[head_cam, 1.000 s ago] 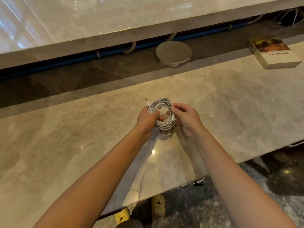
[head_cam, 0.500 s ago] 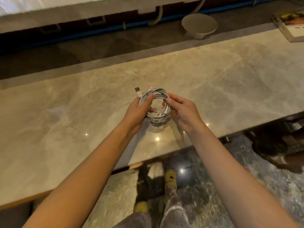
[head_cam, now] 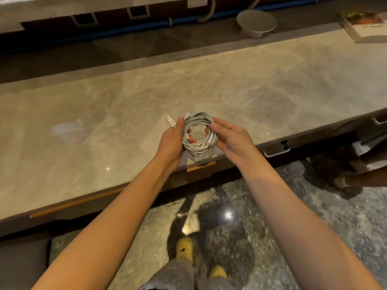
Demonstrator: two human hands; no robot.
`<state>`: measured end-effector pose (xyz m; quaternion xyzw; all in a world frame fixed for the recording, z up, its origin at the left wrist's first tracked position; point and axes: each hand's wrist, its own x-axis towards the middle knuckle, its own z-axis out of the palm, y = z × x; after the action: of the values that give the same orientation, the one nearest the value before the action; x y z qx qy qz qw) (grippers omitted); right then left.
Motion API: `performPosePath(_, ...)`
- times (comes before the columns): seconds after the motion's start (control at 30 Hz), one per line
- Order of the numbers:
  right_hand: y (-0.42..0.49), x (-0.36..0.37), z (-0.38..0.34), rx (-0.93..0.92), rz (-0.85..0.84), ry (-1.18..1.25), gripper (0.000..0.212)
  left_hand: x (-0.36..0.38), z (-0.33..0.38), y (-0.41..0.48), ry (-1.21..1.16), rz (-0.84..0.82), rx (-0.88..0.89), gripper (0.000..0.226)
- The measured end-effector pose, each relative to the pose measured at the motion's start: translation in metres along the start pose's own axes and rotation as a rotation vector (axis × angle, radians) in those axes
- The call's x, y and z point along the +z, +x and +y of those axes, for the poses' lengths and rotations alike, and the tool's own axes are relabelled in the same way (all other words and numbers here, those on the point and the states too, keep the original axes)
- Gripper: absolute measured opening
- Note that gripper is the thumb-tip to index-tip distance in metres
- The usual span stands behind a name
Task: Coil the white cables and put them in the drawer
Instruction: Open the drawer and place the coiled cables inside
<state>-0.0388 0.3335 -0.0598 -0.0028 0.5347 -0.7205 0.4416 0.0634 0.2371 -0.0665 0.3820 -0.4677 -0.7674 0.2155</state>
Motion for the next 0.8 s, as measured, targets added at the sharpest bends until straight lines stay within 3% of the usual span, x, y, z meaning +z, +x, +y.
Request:
performPosePath(0.2,-0.023,-0.024,0.025,0.055,-0.021,0.018,0.035,-0.002,-0.035,-0.03,-0.049,0.056,-0.033,0.031)
performPosePath(0.37,-0.038,-0.025,0.049,0.117,-0.094,0.013,0.028,-0.02,-0.056,-0.055,-0.151,0.169,-0.021,0.025)
performPosePath(0.63,-0.06,0.032,0.092,0.232,-0.221,-0.048,0.035,-0.093,-0.052,-0.091,-0.269,0.352,-0.026,0.022)
performPosePath(0.8,-0.065,0.071,0.121,0.244,-0.266,-0.045,0.035,-0.139,-0.039,-0.095,-0.289,0.376,-0.054,0.024)
